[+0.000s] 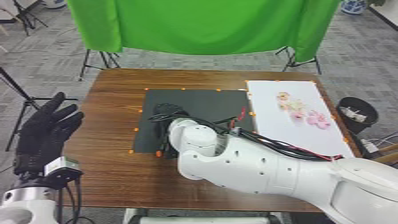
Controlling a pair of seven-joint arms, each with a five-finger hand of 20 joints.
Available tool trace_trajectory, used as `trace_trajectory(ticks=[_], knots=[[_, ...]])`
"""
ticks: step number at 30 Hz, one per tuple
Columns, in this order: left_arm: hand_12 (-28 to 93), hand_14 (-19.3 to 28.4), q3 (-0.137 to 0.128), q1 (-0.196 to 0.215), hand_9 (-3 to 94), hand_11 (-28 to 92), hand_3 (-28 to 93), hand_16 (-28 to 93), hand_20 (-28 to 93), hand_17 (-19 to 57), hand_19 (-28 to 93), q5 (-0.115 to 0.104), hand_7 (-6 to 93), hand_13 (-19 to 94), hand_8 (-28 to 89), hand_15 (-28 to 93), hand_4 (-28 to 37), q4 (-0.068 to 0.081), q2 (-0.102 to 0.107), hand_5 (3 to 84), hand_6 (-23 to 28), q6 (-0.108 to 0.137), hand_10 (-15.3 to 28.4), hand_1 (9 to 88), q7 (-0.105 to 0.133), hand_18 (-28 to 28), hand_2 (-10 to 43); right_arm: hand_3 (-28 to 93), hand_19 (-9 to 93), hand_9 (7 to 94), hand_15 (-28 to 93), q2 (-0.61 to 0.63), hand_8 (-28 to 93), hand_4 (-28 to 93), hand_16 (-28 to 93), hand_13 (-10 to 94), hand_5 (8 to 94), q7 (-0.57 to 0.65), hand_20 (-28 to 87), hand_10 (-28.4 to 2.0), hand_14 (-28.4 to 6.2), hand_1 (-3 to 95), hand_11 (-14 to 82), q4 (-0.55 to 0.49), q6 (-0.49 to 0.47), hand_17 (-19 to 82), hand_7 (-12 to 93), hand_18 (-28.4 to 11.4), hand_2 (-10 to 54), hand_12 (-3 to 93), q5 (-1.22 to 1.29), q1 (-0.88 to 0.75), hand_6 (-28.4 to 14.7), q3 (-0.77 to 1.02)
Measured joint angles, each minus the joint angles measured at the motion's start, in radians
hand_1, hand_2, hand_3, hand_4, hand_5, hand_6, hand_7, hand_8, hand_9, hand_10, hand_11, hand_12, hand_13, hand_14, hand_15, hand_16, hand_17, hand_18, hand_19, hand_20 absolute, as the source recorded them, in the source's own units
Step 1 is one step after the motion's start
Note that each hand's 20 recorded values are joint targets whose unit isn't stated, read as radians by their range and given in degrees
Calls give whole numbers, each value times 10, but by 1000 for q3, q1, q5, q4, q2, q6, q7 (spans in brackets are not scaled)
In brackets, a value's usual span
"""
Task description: Arrange flowers
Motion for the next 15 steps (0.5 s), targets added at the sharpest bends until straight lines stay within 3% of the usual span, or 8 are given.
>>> trace_trajectory(ticks=[4,7,11,15], knots=[[104,258,10,-6,326,286,661,-126,73,-87,475,11,109,213,-82,549,-209,5,-13,369,95,-8,191,301,-12,237,67,668,932,834,695,1,0,-279,167,818,670,5,348,-81,-29,523,137,0,11,587,269,-115,-95,254,1,7,-8,-11],[104,257,17,-9,326,287,659,-126,73,-87,475,13,109,213,-82,550,-208,8,-14,369,95,-14,190,303,-18,237,68,702,932,810,690,0,-12,-274,163,818,663,15,342,-110,-36,461,213,-1,22,581,237,-128,-95,183,1,10,-10,-15],[104,261,17,-9,325,287,660,-127,73,-87,476,14,110,217,-82,556,-207,8,-17,368,95,-18,192,303,-21,237,68,731,932,813,686,0,-113,-261,164,818,655,21,344,-122,-45,419,229,-9,12,577,220,-137,-95,162,12,5,-11,3],[104,259,22,-14,325,288,661,-129,73,-87,476,22,110,216,-83,557,-208,10,-24,368,95,-20,191,303,-25,237,67,725,932,806,686,0,-122,-254,165,816,626,24,344,-132,-49,384,230,-14,-40,576,206,-140,-95,162,22,-5,-21,35]])
